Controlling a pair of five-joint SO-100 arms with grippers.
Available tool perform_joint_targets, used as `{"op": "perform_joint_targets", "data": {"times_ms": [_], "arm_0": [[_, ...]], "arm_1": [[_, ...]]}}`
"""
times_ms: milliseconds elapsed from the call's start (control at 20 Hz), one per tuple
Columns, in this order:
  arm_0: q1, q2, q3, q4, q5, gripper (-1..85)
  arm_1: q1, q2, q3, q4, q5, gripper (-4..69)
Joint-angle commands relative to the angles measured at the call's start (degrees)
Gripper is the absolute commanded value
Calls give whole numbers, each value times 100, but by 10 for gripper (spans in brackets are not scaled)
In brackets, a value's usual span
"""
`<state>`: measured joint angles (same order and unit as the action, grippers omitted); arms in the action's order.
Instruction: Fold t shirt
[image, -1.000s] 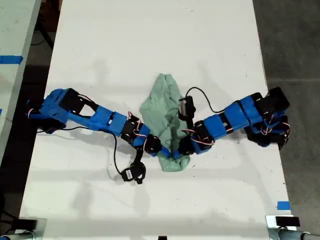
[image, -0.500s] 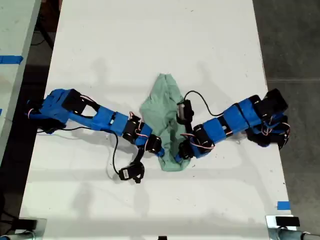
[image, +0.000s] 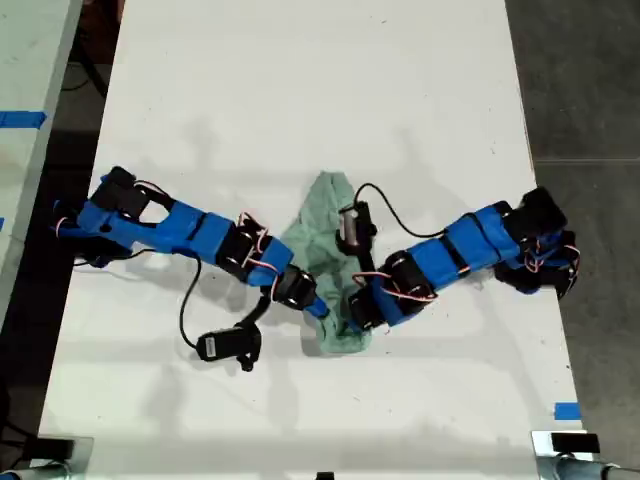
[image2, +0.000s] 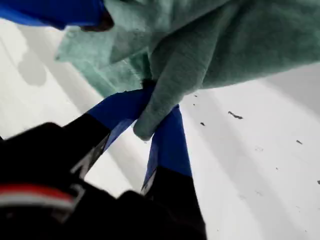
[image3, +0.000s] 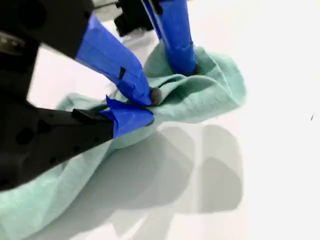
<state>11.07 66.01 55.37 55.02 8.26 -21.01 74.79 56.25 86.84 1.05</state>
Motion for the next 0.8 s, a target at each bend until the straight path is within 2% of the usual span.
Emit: {"op": "perform_joint_targets", "data": {"times_ms": [0,100,300,400,500,550,650,750], "arm_0": [[-536,1310,-35,677,352,-3],[-1072,1723,114,1169,536,-3],[-2153,2566,1055,1617,773,-3],[-2602,2962,1477,1723,853,9],[-2979,3190,1564,2092,826,170],[-3155,3313,1564,2250,861,211],[-3516,3762,1564,2461,984,266],[-3973,4535,1696,2619,1116,269]], "arm_1": [[677,1336,158,35,-562,4],[1274,1881,404,18,-1107,4],[2566,2584,958,-53,-2188,12],[3287,3050,1424,-35,-2558,139],[4078,3498,1661,272,-3006,290],[4465,3656,1617,536,-3261,340],[5089,3920,1380,1055,-3691,374],[5511,4403,1380,1283,-3999,361]]}}
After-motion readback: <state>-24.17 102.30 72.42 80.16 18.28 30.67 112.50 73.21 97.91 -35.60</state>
